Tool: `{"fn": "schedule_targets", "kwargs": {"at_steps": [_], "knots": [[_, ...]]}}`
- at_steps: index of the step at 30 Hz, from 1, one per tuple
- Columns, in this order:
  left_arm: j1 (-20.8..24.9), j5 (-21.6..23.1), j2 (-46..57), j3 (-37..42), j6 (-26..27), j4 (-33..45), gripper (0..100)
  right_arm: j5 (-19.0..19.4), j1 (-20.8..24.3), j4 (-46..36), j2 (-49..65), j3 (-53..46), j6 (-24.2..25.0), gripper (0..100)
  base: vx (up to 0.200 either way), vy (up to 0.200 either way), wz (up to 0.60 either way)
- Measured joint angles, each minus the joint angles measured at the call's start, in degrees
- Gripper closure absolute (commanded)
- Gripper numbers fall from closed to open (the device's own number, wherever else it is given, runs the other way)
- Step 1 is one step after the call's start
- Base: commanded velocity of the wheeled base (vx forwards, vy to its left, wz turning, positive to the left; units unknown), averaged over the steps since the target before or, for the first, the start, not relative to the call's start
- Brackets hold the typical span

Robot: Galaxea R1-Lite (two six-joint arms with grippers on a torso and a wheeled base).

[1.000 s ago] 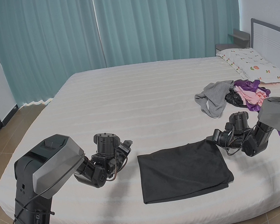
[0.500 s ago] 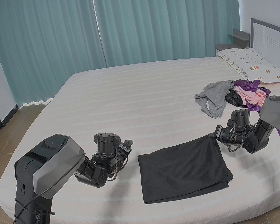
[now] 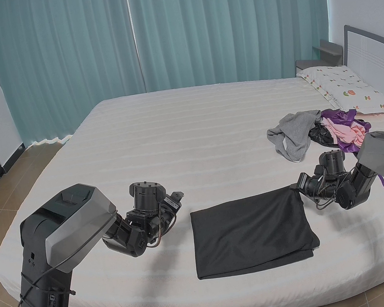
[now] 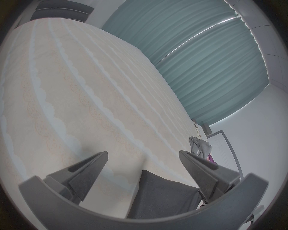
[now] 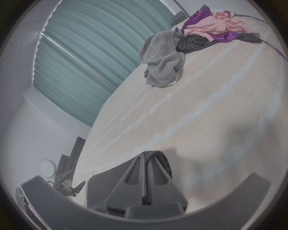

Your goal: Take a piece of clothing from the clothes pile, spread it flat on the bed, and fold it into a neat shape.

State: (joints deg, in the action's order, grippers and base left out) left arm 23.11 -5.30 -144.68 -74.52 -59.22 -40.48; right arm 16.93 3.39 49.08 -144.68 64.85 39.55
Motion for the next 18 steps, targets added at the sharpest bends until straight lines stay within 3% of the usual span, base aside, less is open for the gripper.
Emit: {"fn": "schedule_targets", "kwargs": {"at_steps": [6, 13, 18], "knots": [[0.0, 1.2, 0.0, -0.1, 0.1, 0.0, 0, 0.0, 0.0, 0.0, -0.2, 0.1, 0.1, 100, 0.000, 0.000, 0.00], [1.7, 5.6, 0.0, -0.7, 1.8, 0.1, 0, 0.0, 0.5, 0.1, 0.0, -0.4, 0.1, 100, 0.000, 0.000, 0.00], [3.4, 6.5, -0.7, -1.0, 8.1, 0.2, 0, -0.8, 0.8, 0.2, 0.2, -0.6, 0.2, 100, 0.000, 0.000, 0.00]]}}
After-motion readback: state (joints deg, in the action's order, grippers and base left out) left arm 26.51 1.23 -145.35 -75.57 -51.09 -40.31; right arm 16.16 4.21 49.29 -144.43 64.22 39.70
